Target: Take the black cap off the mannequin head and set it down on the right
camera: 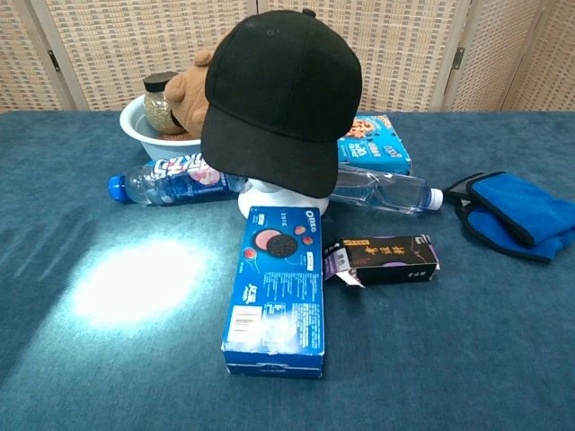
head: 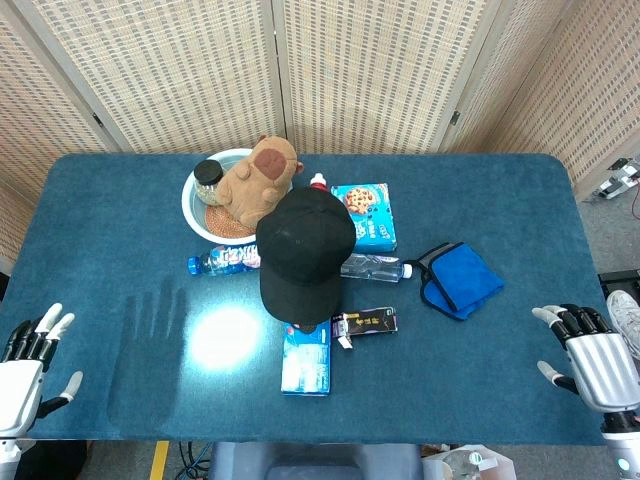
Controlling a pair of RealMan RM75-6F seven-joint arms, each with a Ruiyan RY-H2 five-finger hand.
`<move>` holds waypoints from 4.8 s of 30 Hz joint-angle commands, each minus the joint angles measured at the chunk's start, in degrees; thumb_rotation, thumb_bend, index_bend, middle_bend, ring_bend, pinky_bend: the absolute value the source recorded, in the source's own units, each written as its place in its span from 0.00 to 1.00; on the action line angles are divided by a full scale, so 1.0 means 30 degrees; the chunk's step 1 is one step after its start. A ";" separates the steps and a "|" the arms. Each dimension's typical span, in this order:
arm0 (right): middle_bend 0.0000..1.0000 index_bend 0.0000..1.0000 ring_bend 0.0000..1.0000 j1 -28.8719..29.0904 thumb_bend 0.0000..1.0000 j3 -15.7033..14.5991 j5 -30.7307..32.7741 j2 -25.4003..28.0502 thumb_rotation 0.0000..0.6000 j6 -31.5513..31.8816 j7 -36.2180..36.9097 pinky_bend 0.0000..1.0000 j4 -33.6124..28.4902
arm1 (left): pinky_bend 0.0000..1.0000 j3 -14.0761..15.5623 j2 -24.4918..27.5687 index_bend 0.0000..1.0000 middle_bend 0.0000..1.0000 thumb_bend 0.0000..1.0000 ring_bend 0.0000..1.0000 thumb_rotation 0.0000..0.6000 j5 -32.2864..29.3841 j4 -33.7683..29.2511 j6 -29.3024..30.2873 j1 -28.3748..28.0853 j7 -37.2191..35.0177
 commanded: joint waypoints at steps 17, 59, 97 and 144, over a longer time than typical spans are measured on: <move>0.30 0.29 0.22 0.0796 0.00 0.0085 -0.0900 0.0042 1.00 -0.0567 -0.0144 0.26 0.0081 | 0.00 0.0000 0.0019 0.09 0.00 0.31 0.00 1.00 0.0048 -0.0188 0.0177 0.0100 0.0227; 0.20 0.29 0.13 0.9340 0.00 0.2332 -0.3353 -0.8823 1.00 -0.6688 -0.4662 0.19 0.2289 | 0.00 -0.0027 0.0242 0.09 0.00 0.31 0.00 1.00 -0.0025 -0.0513 -0.0227 -0.0105 0.0526; 0.23 0.30 0.13 1.1863 0.05 0.2517 -0.3942 -1.4813 1.00 -0.4001 -0.5087 0.17 0.9100 | 0.00 -0.0134 -0.0010 0.10 0.00 0.31 0.00 1.00 -0.0284 0.0486 -0.0594 -0.0392 -0.0550; 0.44 0.74 0.24 1.4824 0.55 0.4693 -0.3381 -1.6641 1.00 0.1226 -0.1482 0.17 1.3460 | 0.00 -0.0102 -0.0021 0.10 0.00 0.31 0.00 1.00 -0.0399 0.0455 -0.0597 -0.0402 -0.0478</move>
